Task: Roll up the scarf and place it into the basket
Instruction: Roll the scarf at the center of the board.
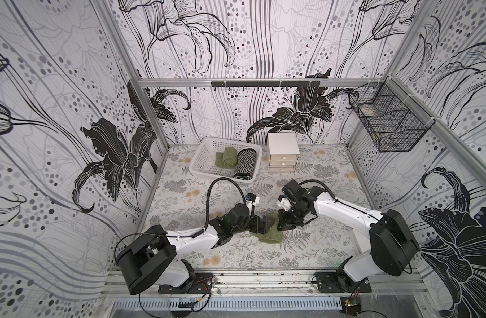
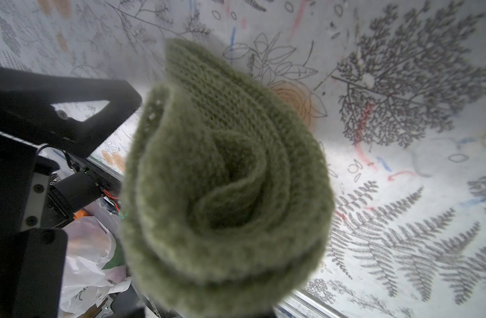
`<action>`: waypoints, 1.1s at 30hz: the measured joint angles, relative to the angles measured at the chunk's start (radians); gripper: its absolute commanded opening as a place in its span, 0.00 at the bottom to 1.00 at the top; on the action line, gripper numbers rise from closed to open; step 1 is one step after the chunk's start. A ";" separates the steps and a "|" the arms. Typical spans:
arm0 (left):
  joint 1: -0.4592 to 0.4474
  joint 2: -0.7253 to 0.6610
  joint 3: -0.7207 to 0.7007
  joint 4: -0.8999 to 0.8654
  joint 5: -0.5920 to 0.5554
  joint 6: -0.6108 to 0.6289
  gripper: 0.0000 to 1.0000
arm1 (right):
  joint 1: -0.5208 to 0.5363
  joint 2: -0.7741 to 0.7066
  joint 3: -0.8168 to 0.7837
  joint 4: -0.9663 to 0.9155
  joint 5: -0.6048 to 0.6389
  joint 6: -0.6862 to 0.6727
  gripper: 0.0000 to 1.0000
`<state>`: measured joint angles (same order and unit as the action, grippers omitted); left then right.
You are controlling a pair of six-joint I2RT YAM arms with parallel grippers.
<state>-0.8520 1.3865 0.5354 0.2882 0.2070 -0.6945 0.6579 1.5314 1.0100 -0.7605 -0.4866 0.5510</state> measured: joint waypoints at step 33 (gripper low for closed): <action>0.074 0.376 0.038 0.259 0.287 -0.183 0.00 | -0.018 -0.097 -0.032 0.005 0.064 0.010 0.37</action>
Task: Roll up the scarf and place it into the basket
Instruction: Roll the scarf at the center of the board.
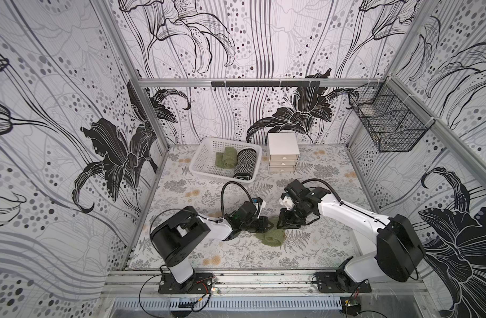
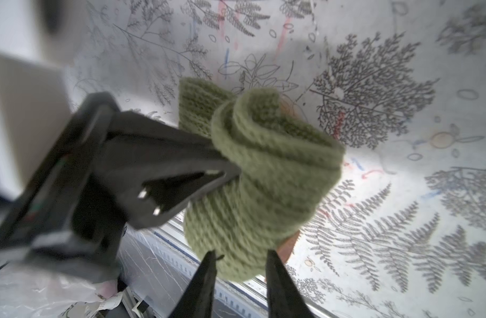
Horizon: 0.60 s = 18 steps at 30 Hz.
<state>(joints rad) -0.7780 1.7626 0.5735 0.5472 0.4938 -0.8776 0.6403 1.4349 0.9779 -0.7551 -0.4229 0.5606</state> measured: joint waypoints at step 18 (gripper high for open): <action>-0.014 0.013 -0.060 0.181 0.077 -0.005 0.00 | -0.066 -0.126 -0.358 0.330 -0.035 0.233 0.56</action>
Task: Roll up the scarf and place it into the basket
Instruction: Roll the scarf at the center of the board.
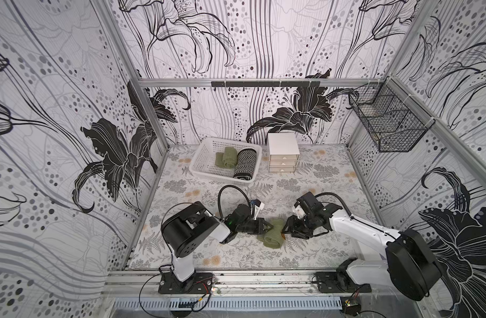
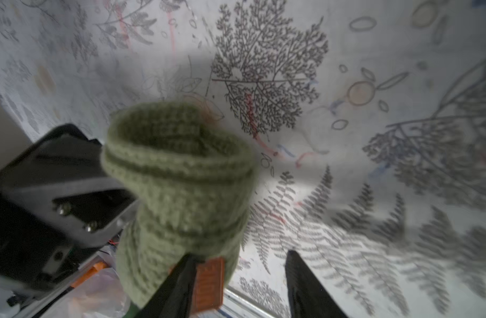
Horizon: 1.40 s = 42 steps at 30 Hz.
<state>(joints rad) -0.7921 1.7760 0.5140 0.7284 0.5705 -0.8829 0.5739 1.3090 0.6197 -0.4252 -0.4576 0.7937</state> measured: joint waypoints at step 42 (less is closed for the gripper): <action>0.081 -0.298 -0.061 -0.323 -0.198 0.191 0.99 | 0.140 0.109 0.174 -0.075 0.177 0.011 0.00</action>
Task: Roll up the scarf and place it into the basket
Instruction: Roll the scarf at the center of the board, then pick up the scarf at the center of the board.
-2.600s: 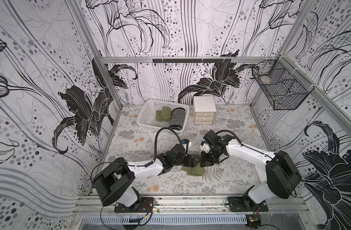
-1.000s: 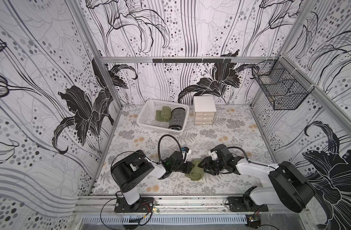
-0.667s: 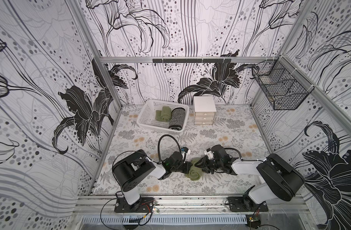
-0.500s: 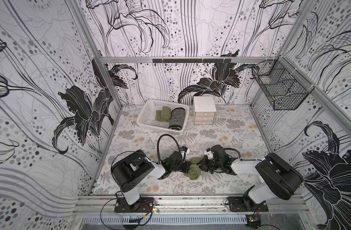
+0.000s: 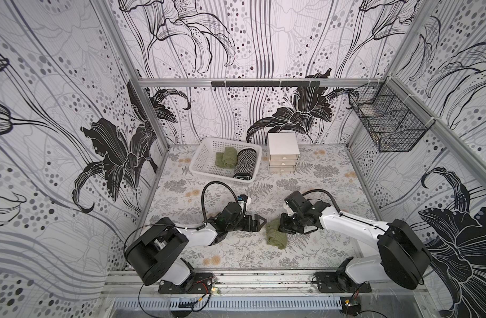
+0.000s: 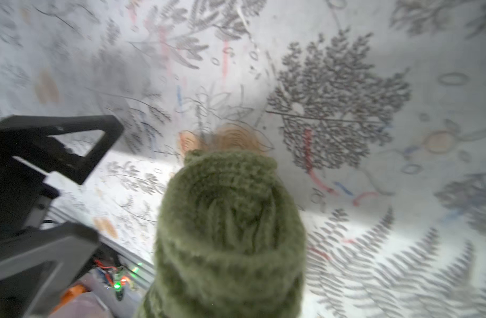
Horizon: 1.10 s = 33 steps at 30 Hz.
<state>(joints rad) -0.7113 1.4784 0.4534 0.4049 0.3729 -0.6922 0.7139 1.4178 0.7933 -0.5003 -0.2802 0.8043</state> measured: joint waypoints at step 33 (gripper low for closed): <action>-0.129 0.336 0.171 0.204 0.376 -0.131 0.00 | -0.008 0.022 -0.016 -0.043 0.113 -0.038 0.61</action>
<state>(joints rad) -0.8406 1.8149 0.6247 0.6086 0.7490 -0.8230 0.7063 1.4395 0.7773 -0.5430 -0.1669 0.7662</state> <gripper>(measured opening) 0.058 0.594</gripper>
